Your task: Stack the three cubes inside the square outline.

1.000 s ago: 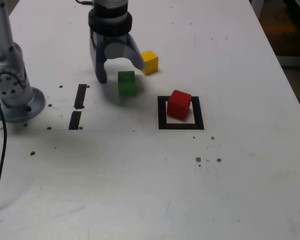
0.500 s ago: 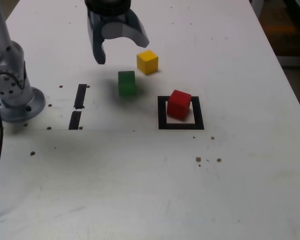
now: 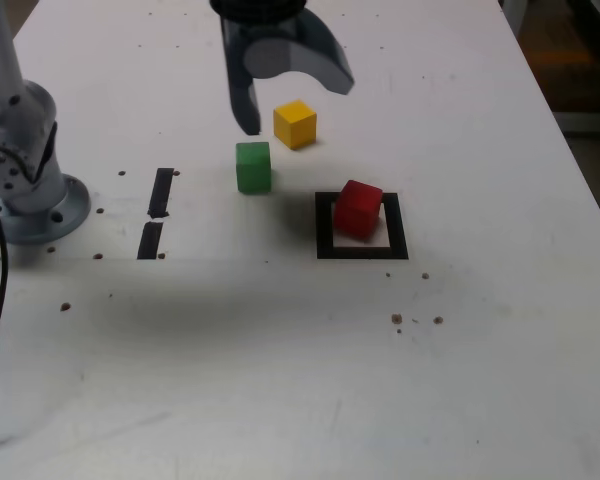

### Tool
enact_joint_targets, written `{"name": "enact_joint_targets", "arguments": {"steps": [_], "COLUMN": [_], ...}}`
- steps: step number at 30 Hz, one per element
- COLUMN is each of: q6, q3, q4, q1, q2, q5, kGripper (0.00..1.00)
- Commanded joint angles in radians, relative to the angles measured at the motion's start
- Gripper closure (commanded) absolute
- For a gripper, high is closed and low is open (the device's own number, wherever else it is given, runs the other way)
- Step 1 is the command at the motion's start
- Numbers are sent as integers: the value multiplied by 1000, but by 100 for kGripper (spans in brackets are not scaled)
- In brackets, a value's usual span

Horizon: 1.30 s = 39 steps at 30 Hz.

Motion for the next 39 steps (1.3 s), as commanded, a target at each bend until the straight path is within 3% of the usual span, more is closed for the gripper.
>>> {"name": "enact_joint_targets", "arguments": {"steps": [1,11,20,25,31,39], "q6": [-16,-145,-333,-421,-460,-470], "q3": [-19,-97,-104,-115,-119,-102], "q4": [-10,-37,-47,-99,-154,-112], "q1": [-21,-86,-87,-87,-85,-58], "q2": [19,123,159,190,222,234], "q5": [-11,-71,-93,-105,-124,-181], "kGripper": [1,1,0,0,0,1]}}
